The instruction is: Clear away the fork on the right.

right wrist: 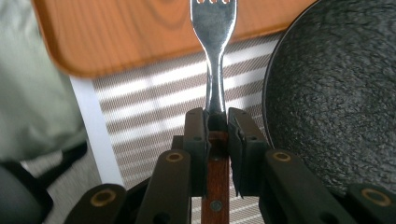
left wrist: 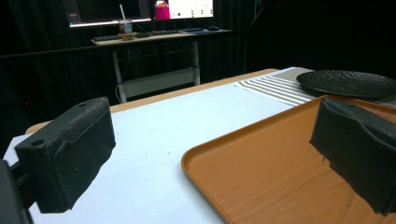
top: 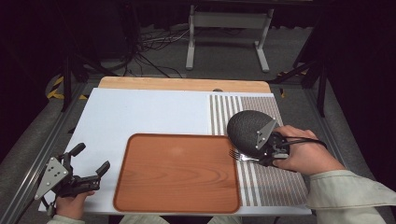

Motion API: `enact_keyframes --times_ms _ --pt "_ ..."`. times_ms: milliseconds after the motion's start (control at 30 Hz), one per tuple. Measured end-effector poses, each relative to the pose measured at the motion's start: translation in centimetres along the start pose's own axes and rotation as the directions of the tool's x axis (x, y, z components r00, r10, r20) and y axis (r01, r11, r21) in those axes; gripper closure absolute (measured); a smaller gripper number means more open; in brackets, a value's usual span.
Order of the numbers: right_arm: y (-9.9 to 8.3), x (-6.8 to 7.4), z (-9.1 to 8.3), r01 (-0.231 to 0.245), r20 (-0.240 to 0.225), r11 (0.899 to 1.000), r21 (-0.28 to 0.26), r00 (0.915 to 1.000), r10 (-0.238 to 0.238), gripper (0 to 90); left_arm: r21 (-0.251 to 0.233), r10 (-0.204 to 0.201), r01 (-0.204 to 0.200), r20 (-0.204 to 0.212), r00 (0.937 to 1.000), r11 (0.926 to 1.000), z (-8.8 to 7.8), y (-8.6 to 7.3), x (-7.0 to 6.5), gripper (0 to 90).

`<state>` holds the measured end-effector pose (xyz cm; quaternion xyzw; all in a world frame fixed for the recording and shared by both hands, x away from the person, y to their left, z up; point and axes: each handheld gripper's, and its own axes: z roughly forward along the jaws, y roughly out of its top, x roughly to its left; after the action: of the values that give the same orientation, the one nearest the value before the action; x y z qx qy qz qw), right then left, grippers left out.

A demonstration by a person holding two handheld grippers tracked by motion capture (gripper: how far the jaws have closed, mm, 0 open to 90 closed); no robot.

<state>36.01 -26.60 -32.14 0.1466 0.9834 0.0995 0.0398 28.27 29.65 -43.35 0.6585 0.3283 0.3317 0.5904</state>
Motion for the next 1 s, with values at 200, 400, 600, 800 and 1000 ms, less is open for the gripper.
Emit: enact_keyframes --times_ms 200,400,600,800,1000 --pt "1.0 0.2 -0.2 -0.132 -0.015 0.989 -0.073 0.9912 0.131 78.9 0.001 0.001 -0.001 0.000 1.0000 1.0000 0.0 0.0 0.0 0.4" --pt "1.9 0.5 -0.2 -0.234 -0.022 0.965 -0.116 0.9722 0.233 78.9 -0.001 0.001 -0.001 0.000 1.0000 1.0000 0.0 0.0 0.0 0.4" --pt "2.7 0.7 0.1 -0.364 -0.047 0.918 -0.159 0.9312 0.361 79.0 0.000 0.001 -0.001 0.000 1.0000 1.0000 0.0 0.0 0.0 0.5" --pt "3.6 1.1 0.4 -0.438 -0.072 0.880 -0.184 0.8987 0.433 79.0 0.000 0.002 -0.002 0.000 1.0000 1.0000 0.0 0.0 0.0 0.4" --pt "4.3 1.4 0.8 -0.504 -0.069 0.842 -0.193 0.8627 0.501 79.0 -0.003 0.003 -0.003 0.000 1.0000 1.0000 0.0 0.0 0.0 0.4"
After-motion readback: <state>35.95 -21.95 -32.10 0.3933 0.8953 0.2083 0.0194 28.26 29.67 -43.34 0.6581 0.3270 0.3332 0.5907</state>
